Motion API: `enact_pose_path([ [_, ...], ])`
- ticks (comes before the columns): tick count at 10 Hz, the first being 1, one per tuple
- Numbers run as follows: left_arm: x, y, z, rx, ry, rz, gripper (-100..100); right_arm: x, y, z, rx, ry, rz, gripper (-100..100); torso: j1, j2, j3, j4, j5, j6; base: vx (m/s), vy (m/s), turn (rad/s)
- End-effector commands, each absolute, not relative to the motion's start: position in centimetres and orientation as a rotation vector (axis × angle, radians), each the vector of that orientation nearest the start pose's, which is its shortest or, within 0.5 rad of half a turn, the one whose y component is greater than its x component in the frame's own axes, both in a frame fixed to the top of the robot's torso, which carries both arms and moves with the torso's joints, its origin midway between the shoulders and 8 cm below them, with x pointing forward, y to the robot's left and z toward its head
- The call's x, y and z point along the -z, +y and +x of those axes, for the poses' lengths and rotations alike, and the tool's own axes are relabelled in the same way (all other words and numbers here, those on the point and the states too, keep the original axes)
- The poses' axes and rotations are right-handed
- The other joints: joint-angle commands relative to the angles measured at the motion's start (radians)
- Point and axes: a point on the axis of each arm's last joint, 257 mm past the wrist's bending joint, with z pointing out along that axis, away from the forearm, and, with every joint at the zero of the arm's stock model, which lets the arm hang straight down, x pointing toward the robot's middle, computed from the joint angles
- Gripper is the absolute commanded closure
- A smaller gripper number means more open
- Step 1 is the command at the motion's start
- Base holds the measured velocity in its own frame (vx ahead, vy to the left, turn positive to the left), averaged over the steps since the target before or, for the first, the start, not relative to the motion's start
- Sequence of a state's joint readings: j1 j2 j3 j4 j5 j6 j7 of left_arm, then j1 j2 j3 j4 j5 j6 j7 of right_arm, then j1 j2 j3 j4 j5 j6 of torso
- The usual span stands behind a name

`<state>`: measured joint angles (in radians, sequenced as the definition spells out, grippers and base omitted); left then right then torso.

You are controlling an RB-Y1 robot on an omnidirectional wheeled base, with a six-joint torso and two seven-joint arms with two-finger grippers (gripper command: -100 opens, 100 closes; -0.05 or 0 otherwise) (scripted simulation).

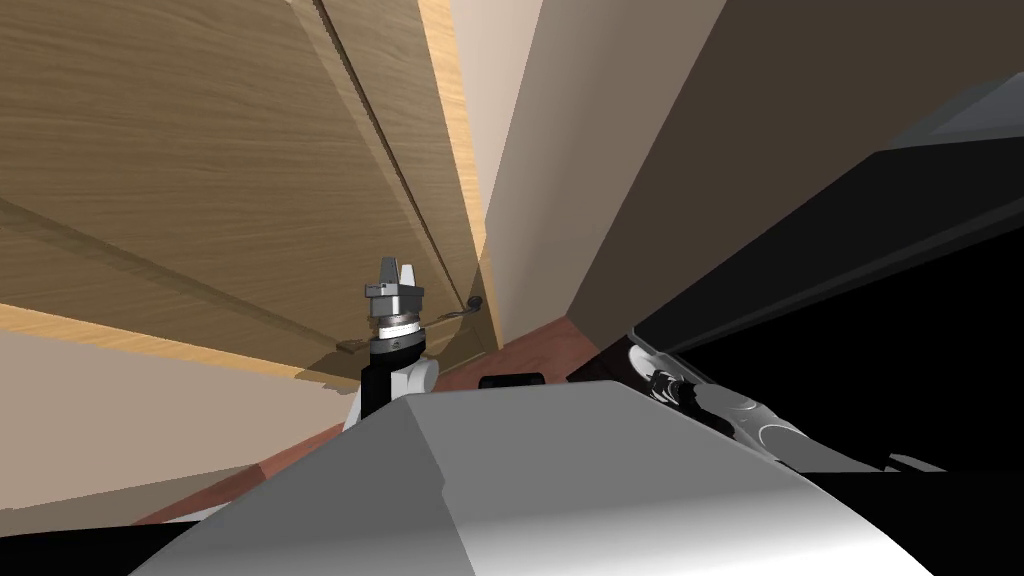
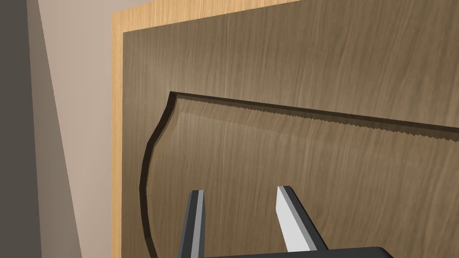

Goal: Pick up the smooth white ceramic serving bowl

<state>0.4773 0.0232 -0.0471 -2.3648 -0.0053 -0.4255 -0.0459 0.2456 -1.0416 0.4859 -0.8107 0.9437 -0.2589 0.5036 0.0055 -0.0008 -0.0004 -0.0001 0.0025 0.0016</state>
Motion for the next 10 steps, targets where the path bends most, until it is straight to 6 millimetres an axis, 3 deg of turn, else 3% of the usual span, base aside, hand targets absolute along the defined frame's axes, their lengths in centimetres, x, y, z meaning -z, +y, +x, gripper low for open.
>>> enact_pose_path([
  [1,-5.4,25.7,34.2,1.319,0.624,-0.602,0,49.0,-65.8,18.1,0.543,2.570,-1.083,100,0.000,0.000,0.000,0.000,0.000,0.000,0.040,0.069,-0.145],
  [2,-5.4,25.7,34.2,1.320,0.624,-0.602,0,49.0,-66.0,17.9,0.549,2.572,-1.091,100,0.001,-0.001,0.000,0.000,0.000,-0.001,0.020,0.042,-0.040],
  [8,-5.4,25.7,34.2,1.320,0.624,-0.602,0,47.3,-67.0,21.7,0.531,2.498,-1.192,100,0.002,0.000,0.001,0.001,0.002,-0.002,0.019,0.049,-0.142],
  [9,-5.4,25.7,34.2,1.320,0.624,-0.602,0,47.6,-67.0,21.4,0.533,2.508,-1.179,100,0.003,0.001,0.001,0.001,0.003,-0.001,0.007,0.031,-0.037],
  [10,-5.5,25.6,34.2,1.320,0.624,-0.602,0,47.6,-67.0,21.5,0.530,2.506,-1.186,0,0.002,0.002,0.002,0.002,0.002,-0.002,0.001,0.006,0.005],
])
